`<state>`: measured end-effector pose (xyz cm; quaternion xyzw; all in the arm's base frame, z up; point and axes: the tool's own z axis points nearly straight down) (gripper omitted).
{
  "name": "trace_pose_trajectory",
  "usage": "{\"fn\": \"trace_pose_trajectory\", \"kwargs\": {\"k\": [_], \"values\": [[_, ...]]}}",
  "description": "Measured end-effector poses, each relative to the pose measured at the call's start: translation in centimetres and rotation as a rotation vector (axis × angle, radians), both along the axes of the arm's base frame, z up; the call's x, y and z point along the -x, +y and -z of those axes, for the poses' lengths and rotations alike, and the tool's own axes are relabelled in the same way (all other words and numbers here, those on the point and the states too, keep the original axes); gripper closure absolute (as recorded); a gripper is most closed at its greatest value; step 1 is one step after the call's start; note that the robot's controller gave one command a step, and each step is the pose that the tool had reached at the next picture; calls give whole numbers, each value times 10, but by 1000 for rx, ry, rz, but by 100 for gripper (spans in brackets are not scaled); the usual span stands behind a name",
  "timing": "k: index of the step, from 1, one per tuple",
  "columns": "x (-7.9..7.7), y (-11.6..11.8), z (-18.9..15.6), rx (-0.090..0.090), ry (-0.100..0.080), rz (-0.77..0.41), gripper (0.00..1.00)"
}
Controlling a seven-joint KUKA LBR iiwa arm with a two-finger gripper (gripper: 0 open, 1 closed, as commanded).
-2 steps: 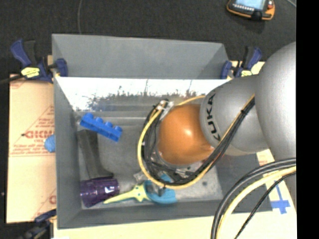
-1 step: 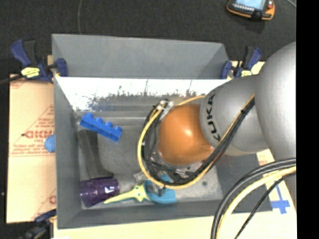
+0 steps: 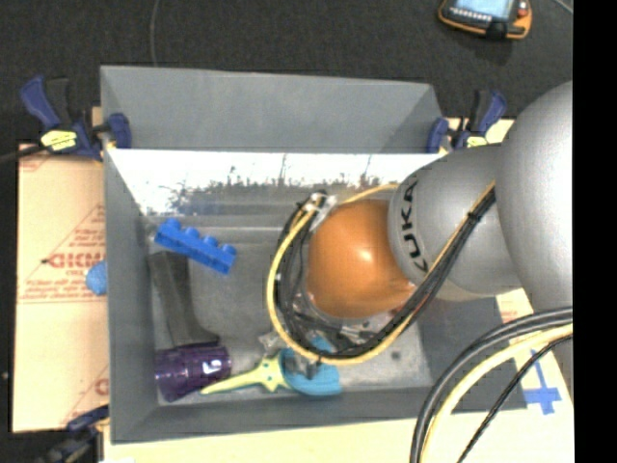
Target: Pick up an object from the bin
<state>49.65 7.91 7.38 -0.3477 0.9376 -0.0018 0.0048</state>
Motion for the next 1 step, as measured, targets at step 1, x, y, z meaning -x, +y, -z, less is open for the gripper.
{"fn": "trace_pose_trajectory", "kwargs": {"k": [1], "values": [[0,-1,-4,0,-2,2,100]]}}
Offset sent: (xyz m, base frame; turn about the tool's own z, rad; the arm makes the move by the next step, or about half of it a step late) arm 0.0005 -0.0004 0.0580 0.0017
